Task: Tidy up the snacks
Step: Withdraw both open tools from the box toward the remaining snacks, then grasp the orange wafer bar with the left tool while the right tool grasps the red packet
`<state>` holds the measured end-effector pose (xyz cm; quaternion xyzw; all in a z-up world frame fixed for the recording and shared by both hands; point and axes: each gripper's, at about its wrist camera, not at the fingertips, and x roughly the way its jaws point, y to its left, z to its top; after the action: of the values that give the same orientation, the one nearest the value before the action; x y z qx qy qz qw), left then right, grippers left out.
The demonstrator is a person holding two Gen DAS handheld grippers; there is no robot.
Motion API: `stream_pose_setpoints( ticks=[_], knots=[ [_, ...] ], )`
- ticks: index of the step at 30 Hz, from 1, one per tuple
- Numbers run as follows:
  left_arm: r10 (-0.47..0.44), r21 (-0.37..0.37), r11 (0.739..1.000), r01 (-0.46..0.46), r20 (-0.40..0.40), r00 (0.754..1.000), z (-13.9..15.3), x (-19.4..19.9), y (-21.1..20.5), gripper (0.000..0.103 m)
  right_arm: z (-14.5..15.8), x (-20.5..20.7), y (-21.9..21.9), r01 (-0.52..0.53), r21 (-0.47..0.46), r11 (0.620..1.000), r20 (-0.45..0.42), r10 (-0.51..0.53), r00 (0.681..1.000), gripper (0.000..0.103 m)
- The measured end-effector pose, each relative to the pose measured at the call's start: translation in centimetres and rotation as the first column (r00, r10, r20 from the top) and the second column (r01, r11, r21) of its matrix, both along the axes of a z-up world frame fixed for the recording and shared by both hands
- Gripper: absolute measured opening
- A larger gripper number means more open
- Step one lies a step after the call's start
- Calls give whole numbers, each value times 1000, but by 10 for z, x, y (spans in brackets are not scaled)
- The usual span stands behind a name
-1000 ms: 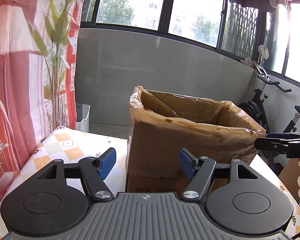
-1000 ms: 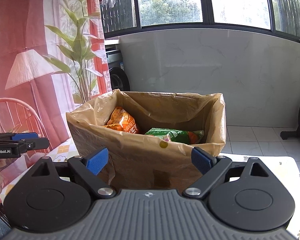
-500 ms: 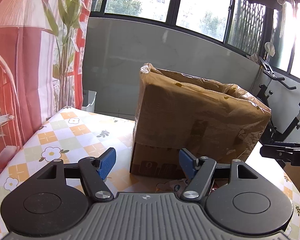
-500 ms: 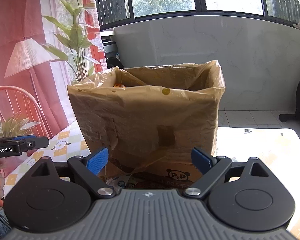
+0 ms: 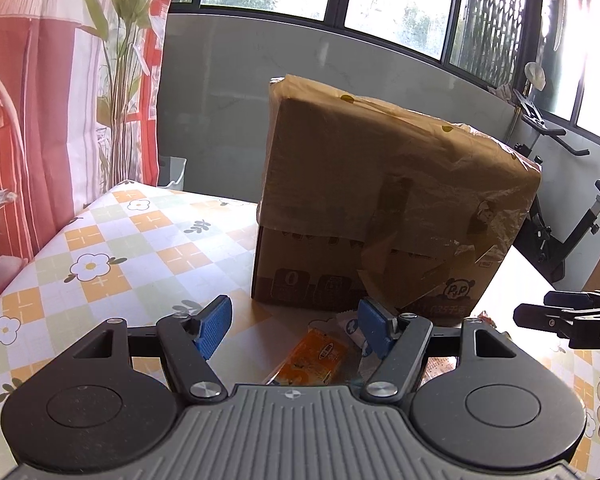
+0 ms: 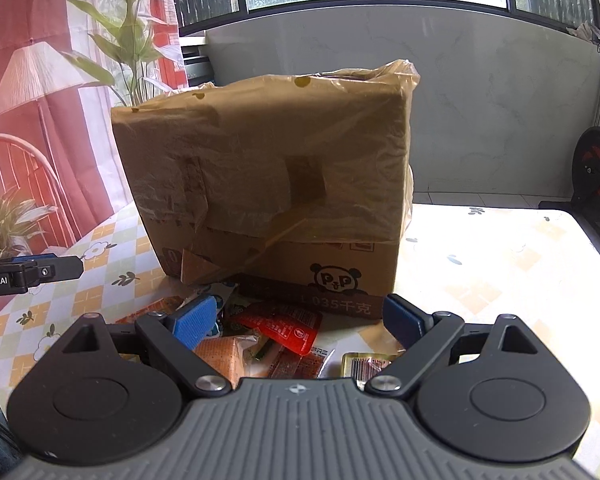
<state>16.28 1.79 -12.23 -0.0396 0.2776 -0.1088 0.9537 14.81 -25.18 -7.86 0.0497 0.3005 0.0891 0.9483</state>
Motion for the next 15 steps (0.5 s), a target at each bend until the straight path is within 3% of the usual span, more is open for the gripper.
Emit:
stream_pose_setpoints(
  ticks=[9,15],
  knots=[
    [-29,-2,1000,29,-57,998,-20,-7,-6,72,-48,-17,-6,62,-10,998,-115,-63,991,91],
    [-34,-15,999,32,-87,996,-27,-5,-6,72,-66,-28,-1,46,-27,999,-167,-49,985,86]
  ],
)
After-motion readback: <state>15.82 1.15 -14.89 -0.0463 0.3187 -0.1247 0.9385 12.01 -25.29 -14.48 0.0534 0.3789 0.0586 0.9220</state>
